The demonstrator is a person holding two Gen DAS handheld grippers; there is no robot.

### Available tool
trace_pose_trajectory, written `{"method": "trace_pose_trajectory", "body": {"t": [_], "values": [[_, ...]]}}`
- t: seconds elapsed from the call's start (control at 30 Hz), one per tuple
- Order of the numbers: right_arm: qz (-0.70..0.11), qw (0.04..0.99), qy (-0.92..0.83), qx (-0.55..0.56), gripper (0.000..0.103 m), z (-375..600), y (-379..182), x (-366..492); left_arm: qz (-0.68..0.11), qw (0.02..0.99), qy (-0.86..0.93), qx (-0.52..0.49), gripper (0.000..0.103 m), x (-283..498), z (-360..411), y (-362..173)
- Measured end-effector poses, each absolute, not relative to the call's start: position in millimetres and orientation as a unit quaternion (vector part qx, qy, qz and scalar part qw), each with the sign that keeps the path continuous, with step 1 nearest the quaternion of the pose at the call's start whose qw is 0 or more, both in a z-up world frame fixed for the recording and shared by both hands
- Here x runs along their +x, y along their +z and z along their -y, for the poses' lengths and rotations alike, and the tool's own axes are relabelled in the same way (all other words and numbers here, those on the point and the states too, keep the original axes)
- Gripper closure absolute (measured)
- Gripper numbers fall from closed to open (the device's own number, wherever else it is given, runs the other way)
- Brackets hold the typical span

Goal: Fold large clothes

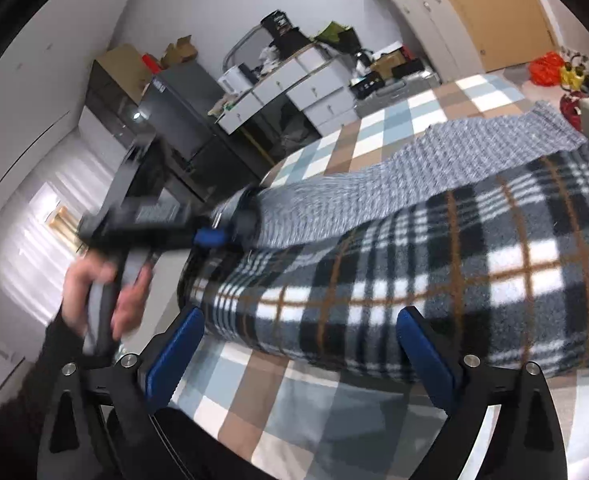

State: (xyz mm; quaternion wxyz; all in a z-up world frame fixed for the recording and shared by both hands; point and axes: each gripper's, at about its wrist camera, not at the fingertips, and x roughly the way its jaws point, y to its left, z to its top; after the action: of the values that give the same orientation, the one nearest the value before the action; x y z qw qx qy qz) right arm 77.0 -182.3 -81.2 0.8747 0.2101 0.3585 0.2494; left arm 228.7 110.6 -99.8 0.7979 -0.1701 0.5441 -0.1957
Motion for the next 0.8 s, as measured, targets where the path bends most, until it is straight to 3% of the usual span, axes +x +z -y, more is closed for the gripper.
{"method": "trace_pose_trajectory", "body": {"t": [0.17, 0.27, 0.57, 0.67, 0.8], "values": [[-0.356, 0.87, 0.258, 0.222, 0.005, 187, -82, 78, -0.528, 0.822, -0.112, -0.18, 0.067, 236, -139, -103], [-0.349, 0.871, 0.256, 0.23, 0.005, 194, -80, 73, -0.536, 0.806, -0.124, -0.221, 0.067, 216, -153, -107], [-0.329, 0.912, 0.154, 0.189, 0.005, 206, -58, 74, -0.5, 0.824, -0.181, -0.196, 0.067, 141, -145, -106], [-0.354, 0.923, 0.089, 0.122, 0.004, 210, -44, 94, -0.493, 0.828, -0.182, -0.196, 0.067, 143, -151, -118], [-0.434, 0.899, -0.008, -0.058, 0.004, 207, -50, 141, -0.474, 0.842, -0.187, -0.179, 0.067, 142, -151, -118]]}}
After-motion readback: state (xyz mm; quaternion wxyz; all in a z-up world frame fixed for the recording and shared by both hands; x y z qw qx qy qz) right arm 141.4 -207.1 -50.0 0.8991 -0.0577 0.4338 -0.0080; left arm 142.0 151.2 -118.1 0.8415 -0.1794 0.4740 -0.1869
